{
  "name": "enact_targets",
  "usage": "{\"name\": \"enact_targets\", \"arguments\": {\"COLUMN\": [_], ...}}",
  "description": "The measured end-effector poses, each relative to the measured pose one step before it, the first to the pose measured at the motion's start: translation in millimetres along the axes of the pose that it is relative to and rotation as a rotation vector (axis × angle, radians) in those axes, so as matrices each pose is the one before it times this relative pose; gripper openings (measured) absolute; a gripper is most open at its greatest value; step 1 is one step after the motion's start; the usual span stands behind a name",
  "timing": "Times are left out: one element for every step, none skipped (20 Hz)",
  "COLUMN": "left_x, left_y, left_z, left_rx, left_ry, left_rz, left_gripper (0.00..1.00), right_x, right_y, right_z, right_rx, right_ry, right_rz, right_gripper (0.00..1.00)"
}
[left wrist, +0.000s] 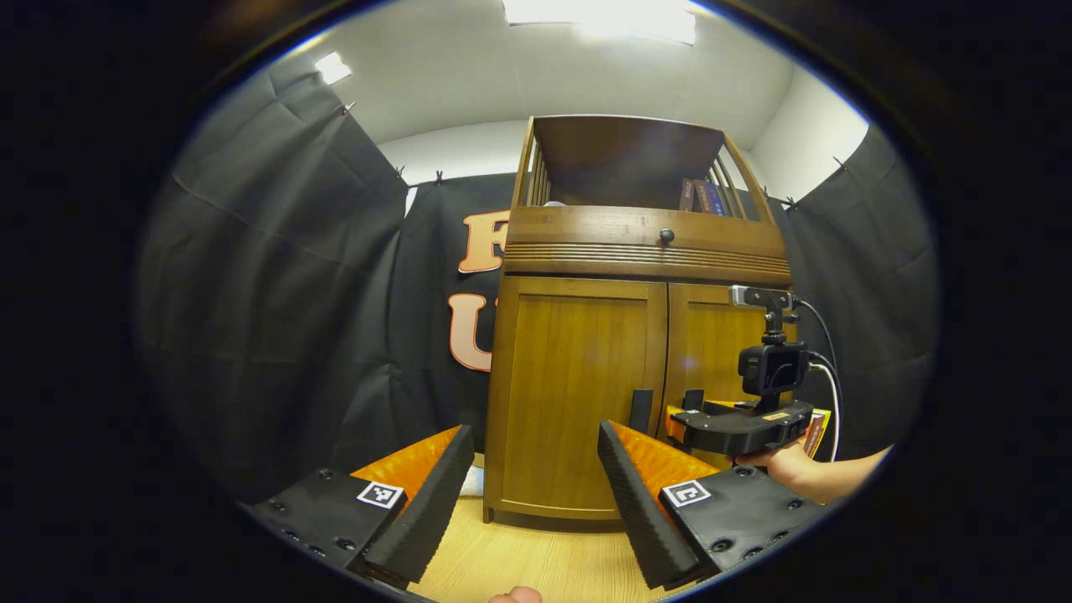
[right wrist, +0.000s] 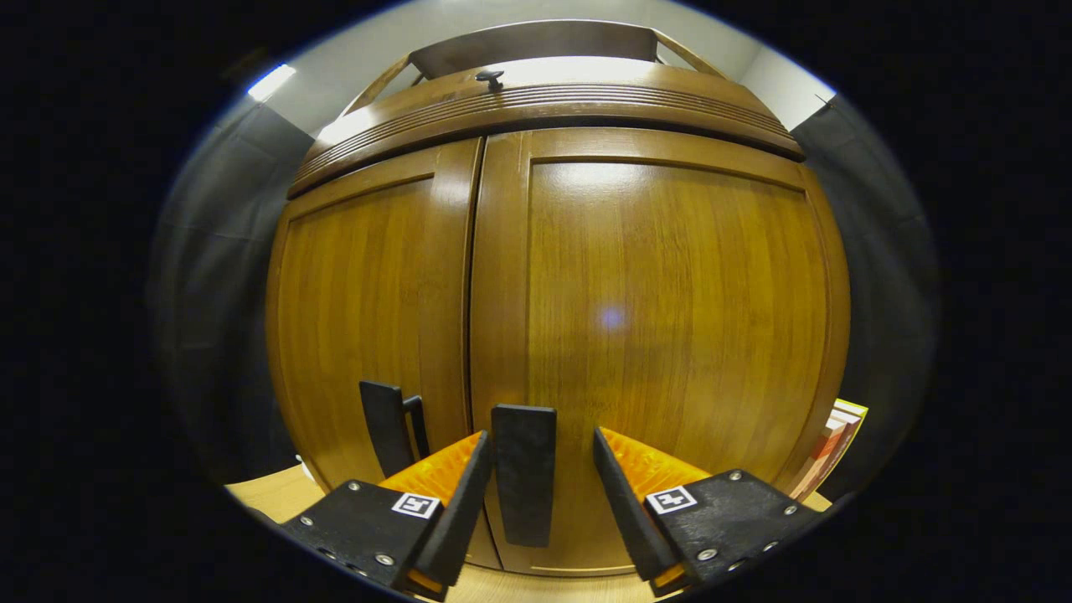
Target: Open the right door of the double-door shoe cabinet with the right hand, and open the left door with the left hand.
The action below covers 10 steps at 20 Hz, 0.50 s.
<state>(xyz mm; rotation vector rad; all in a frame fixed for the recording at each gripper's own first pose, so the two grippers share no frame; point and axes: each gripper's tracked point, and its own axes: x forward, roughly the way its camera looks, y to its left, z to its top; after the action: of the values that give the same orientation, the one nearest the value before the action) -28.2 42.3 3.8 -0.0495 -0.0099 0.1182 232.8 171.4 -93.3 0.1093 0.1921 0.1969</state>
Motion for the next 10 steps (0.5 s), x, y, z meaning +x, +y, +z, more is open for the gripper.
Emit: {"name": "enact_targets", "arguments": {"left_x": [1.38, 0.43, 0.44, 0.59, 0.66, 0.58, -0.36, 0.44, -0.39, -0.25], "left_y": [0.32, 0.56, -0.09, 0.52, -0.45, 0.59, 0.49, 0.63, 0.67, 0.48], "left_z": [-1.84, -1.18, 0.08, -0.14, -0.05, 0.05, -0.63, 0.13, -1.69, -1.25], "left_rx": [-0.00053, 0.00067, 0.00165, 0.00219, 0.00113, 0.00109, 0.00038, -0.00131, -0.00173, -0.00077], "left_ry": [0.00323, 0.00347, 0.0019, 0.00227, 0.00164, 0.0008, 0.00173, 0.00174, 0.00332, 0.00458], "left_rz": [0.0019, 0.00036, 0.00095, -0.00115, -0.00268, 0.0009, 0.0023, 0.00128, 0.00038, 0.00062], "left_gripper": [0.99, 0.99, 0.94, 0.96, 0.95, 0.94, 0.94, 0.95, 0.96, 0.94], "right_x": [-0.83, 0.2, 1.05, 1.07, -0.76, -0.57, -1.62, -0.5, 0.93, -0.02], "right_y": [1.3, 3.32, 2.7, 1.27, 2.5, -0.15, -0.61, 0.3, 0.46, 0.1], "right_z": [-1.29, -0.35, -1.5, -1.37, -0.9, 0.94, -2.38, 1.29, -1.81, -0.11], "right_rx": [0.00088, 0.00447, 0.00778, 0.00554, 0.0034, -0.00209, -0.00254, 0.00648, 0.00975, 0.00007], "right_ry": [-0.00541, -0.00435, -0.00008, -0.00622, -0.00727, -0.01806, 0.00276, 0.00143, 0.00929, 0.00465], "right_rz": [-0.00156, 0.00521, 0.00176, -0.00852, 0.00245, -0.0037, 0.00144, 0.00524, 0.00391, 0.00157], "right_gripper": [0.75, 0.64, 0.55, 0.45, 0.45, 0.35, 0.3, 0.3, 0.29, 0.25]}}
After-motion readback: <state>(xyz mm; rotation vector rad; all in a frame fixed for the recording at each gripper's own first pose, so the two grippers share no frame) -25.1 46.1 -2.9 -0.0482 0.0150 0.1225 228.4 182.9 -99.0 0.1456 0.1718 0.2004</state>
